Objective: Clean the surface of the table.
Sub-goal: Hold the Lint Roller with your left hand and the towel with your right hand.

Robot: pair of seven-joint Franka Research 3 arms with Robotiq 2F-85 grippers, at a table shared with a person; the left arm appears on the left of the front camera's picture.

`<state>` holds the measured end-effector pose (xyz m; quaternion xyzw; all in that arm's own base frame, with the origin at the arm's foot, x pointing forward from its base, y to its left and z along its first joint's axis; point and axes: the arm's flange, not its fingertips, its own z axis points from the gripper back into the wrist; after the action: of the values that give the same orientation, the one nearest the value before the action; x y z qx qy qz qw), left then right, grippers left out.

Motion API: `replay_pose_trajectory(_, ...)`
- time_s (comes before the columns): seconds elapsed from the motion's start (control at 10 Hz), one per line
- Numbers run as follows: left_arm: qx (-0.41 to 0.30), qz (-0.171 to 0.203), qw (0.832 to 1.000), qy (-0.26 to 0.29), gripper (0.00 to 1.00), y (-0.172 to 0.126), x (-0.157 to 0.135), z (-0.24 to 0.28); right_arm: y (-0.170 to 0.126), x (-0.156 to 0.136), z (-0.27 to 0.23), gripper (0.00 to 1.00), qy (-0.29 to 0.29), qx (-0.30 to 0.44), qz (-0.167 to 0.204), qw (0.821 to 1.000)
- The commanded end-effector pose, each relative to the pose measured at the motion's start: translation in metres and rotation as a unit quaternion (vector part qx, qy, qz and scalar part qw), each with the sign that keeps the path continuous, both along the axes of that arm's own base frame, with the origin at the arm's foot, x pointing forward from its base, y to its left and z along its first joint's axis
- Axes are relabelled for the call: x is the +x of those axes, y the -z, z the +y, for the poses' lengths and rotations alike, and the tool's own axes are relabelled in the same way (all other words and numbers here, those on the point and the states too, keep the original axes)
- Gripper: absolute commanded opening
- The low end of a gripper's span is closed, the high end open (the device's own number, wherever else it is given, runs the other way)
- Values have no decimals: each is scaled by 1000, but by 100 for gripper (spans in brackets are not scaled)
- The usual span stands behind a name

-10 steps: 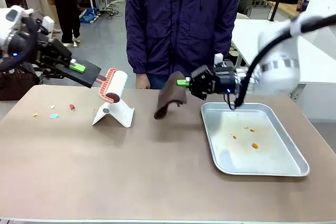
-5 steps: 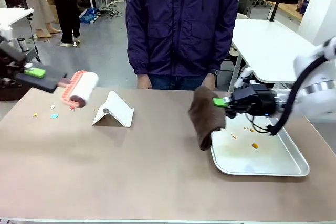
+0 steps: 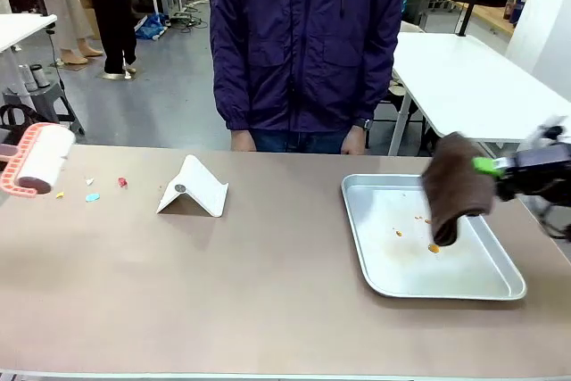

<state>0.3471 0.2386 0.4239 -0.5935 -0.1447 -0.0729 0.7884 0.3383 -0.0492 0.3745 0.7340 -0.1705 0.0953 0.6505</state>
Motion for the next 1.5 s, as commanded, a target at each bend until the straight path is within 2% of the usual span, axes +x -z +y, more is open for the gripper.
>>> replay_pose_trajectory(0.0, -1, -21, 999, -24, 0, 11, -11, 28, -2, -26, -36, 0, 32, 17, -41, 999)
replay_pose_trajectory(0.1, -8, -6, 999, -48, 0, 19, -17, 44, 2, -29, -53, 0, 52, 18, -41, 998)
replay_pose_trajectory(0.3, -42, 19, 996, -76, 0, 37, -28, 65, 17, -44, -85, 0, 91, 30, -63, 993)
replay_pose_trajectory(0.6, -121, 49, 982, -134, 0, 31, -4, 28, 25, -51, -77, 0, 147, -13, -86, 985)
replay_pose_trajectory(0.7, -52, 34, 993, -96, 0, 48, -26, 58, 17, -42, -93, 0, 115, 23, -56, 992)
replay_pose_trajectory(1.4, -52, 34, 993, -96, 0, 48, -26, 58, 17, -42, -93, 0, 115, 23, -56, 992)
